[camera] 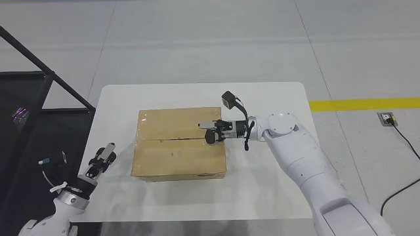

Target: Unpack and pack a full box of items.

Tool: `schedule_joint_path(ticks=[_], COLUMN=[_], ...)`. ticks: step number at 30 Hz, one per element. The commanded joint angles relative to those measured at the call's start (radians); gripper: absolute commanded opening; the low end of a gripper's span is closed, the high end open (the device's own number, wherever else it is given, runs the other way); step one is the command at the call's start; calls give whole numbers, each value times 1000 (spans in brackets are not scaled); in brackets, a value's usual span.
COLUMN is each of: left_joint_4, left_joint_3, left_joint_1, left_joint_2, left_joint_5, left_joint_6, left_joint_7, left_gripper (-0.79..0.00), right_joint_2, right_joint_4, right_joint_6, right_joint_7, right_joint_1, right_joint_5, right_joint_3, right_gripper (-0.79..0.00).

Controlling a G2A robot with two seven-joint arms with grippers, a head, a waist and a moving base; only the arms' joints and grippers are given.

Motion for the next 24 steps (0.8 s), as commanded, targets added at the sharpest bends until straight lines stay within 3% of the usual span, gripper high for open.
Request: schedule_joint_path(ticks=[1, 6, 11, 14, 24], left_joint_4=[11, 71, 123, 157, 318], left_joint_3=[7, 64, 100, 117, 239], left_joint_1=[-3, 4, 40, 32, -191], left_joint_2=[-5, -23, -36, -44, -84], left_joint_5=[-54, -129, -213, -236, -309], left_joint_6=[30, 35, -35, -26, 153], left_joint_7=[17, 63, 24, 31, 98], left_gripper=[0, 0, 0, 0, 0], right_joint_2=[0, 0, 0, 0, 0], right_joint_4=[0, 0, 0, 0, 0], right_joint_6=[0, 0, 0, 0, 0], right_joint_7=[0, 0, 0, 0, 0], right_joint_1=[0, 0, 0, 0, 0], right_joint_5=[0, 0, 0, 0, 0], right_joint_3=[0, 0, 0, 0, 0], right_gripper=[0, 0, 0, 0, 0])
